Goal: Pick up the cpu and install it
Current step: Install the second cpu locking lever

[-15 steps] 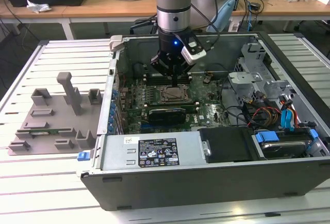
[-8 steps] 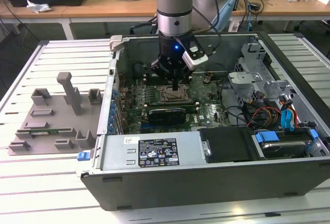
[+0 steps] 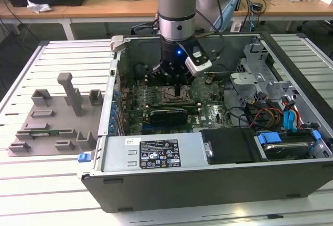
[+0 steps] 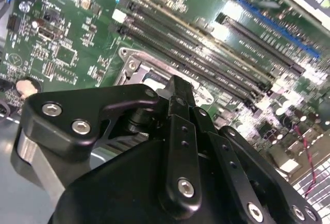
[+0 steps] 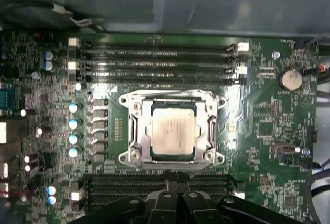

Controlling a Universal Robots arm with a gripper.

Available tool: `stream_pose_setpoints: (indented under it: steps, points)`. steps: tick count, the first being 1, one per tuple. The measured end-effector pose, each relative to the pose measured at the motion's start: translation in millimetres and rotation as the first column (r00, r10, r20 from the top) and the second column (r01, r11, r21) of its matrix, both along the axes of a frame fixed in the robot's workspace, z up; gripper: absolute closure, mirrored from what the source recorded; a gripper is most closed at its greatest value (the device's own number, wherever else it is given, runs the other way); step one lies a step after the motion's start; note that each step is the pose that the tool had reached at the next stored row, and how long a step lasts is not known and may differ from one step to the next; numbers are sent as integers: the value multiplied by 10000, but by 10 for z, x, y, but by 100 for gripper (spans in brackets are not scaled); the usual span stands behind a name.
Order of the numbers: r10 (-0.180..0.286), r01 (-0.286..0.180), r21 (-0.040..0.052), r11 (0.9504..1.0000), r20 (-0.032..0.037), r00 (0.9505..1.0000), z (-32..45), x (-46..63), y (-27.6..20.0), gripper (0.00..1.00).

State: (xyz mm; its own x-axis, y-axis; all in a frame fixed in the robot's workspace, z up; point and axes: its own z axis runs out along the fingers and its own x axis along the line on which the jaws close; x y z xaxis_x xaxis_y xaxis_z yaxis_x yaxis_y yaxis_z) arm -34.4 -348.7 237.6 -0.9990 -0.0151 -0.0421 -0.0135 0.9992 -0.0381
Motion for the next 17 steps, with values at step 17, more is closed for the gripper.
stream_pose_setpoints:
  steps: [17]
  points:
    - [344,-344,409,9986,2,9994,-140,-286,-102,89]
